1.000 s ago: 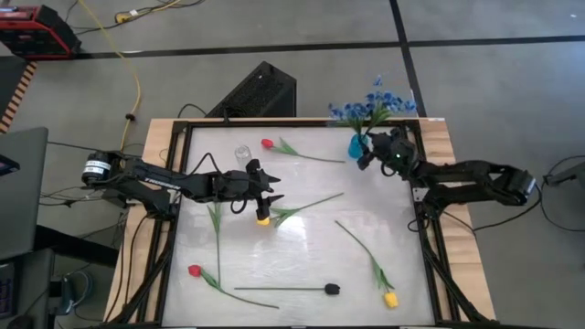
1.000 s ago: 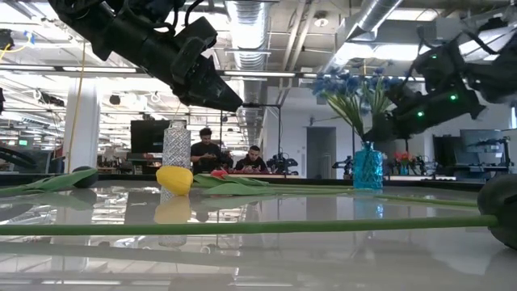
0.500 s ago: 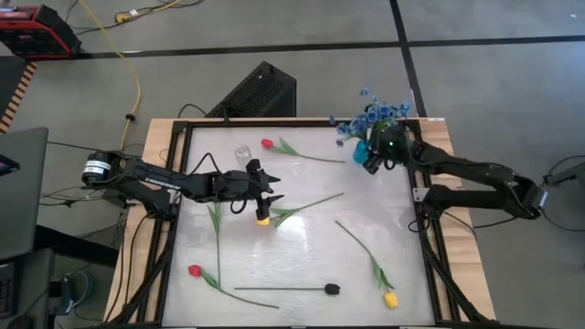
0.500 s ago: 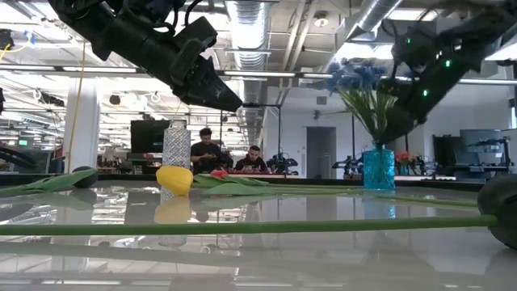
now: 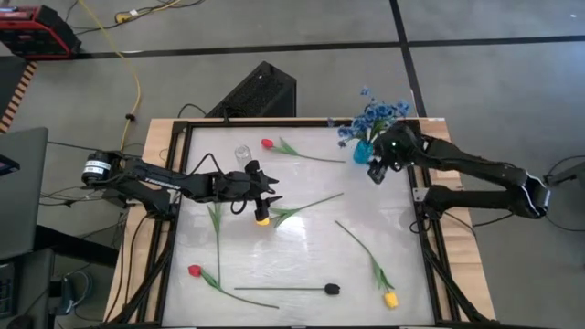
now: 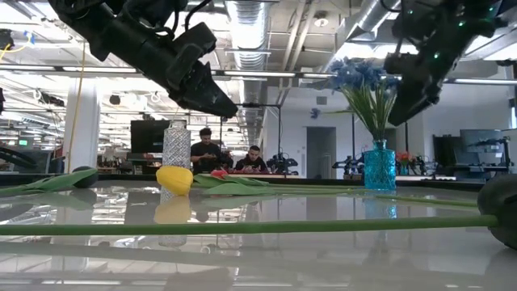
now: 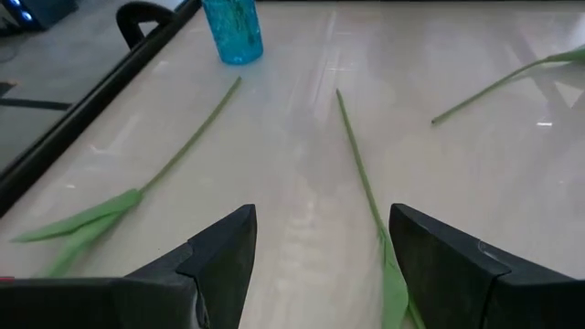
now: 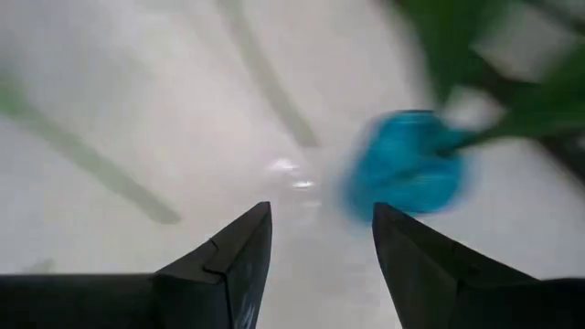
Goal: Sort flowers into vase by color
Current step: Put the top black flower into the blue vase
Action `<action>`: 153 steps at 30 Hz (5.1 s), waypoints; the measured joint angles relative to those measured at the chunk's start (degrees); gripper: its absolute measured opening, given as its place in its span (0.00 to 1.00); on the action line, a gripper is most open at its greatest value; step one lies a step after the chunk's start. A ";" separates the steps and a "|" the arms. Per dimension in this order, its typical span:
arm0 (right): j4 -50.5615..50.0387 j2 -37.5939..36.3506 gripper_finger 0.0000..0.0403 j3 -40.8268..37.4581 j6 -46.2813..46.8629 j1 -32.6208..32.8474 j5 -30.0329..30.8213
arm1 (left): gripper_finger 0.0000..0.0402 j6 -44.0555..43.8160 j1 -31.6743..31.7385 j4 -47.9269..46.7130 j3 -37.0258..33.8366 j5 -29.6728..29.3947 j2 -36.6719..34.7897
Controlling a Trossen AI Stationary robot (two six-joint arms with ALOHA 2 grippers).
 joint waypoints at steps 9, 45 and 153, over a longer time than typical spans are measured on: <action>-1.26 1.75 0.54 0.00 10.14 12.33 -15.28 | 0.60 -1.75 -1.58 -2.03 0.00 7.08 0.00; 26.08 24.15 0.54 0.00 33.70 53.51 -5.41 | 0.60 -64.49 -31.38 -65.67 21.15 7.09 3.96; 86.09 39.24 0.06 1.26 2.12 49.63 12.09 | 0.02 -11.42 -15.32 42.58 3.78 5.77 13.03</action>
